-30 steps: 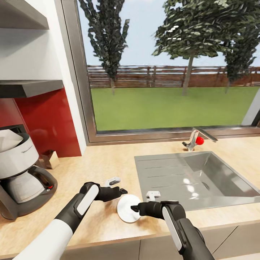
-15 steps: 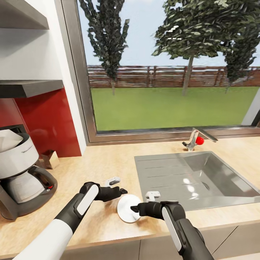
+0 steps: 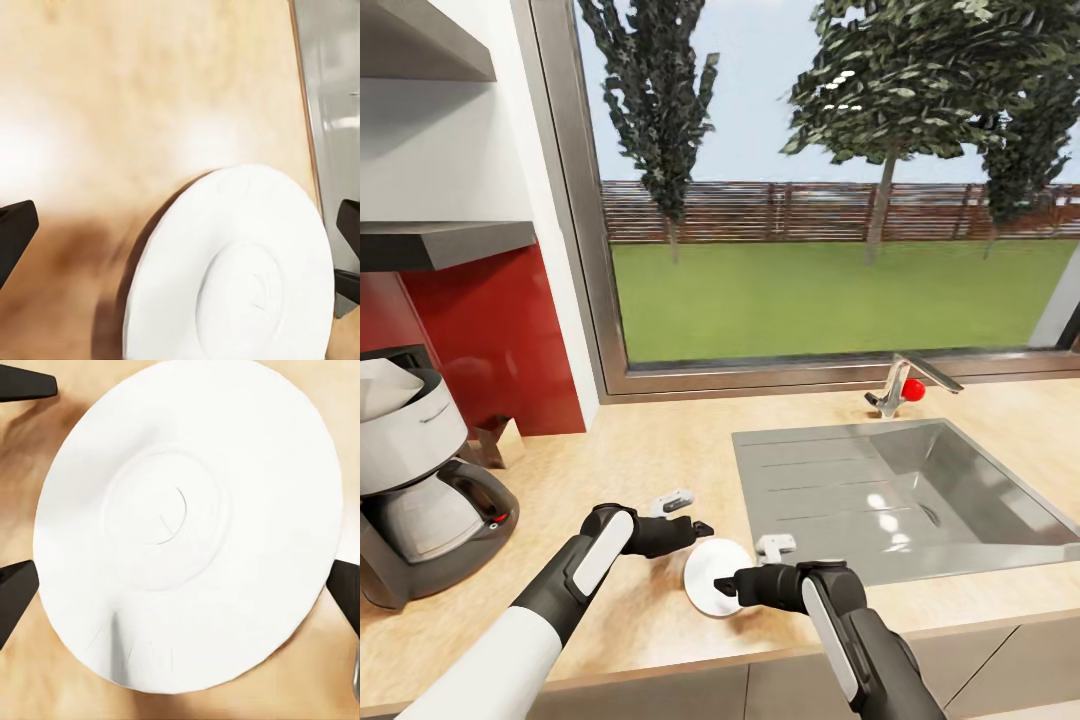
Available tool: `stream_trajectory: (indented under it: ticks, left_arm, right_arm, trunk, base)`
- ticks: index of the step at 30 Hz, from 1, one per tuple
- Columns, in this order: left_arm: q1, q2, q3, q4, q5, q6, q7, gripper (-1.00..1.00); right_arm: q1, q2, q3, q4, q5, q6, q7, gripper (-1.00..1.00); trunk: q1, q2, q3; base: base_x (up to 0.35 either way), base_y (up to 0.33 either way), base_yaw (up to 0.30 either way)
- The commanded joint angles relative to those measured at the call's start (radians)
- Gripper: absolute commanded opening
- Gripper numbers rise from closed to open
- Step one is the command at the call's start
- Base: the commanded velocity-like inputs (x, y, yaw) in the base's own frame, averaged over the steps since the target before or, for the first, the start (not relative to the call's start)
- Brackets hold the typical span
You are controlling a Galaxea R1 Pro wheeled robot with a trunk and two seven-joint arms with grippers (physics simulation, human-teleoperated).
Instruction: Set up a coffee station on the kitchen countertop: keep the coffee maker on the countertop, move the bottle of coffee from the kitchen shelf to the counter next to the coffee maker, place a paper coffee filter on top of the coffee maker, put the saucer next to the coffee maker with the coffee cup on the saucer, and place the electric kettle next to the coffee maker.
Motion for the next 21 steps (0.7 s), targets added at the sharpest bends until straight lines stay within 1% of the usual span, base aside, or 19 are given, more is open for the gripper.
stream_trajectory:
  ticks: [1, 21]
  left_arm:
    - [-0.001, 0.0, -0.001, -0.002, 0.009, 0.003, 0.008, 1.0]
    - [-0.001, 0.0, -0.002, -0.005, 0.01, 0.004, 0.006, 1.0]
  right_arm:
    - [-0.001, 0.0, 0.0, 0.028, 0.007, 0.008, -0.006, 1.0]
    - [-0.001, 0.001, 0.002, 0.041, 0.007, 0.008, -0.006, 1.0]
  trunk:
    - [0.001, -0.002, -0.003]
    - [0.001, -0.002, -0.003]
  base:
    - [0.0, 0.0, 0.0]
    - [0.0, 0.0, 0.0]
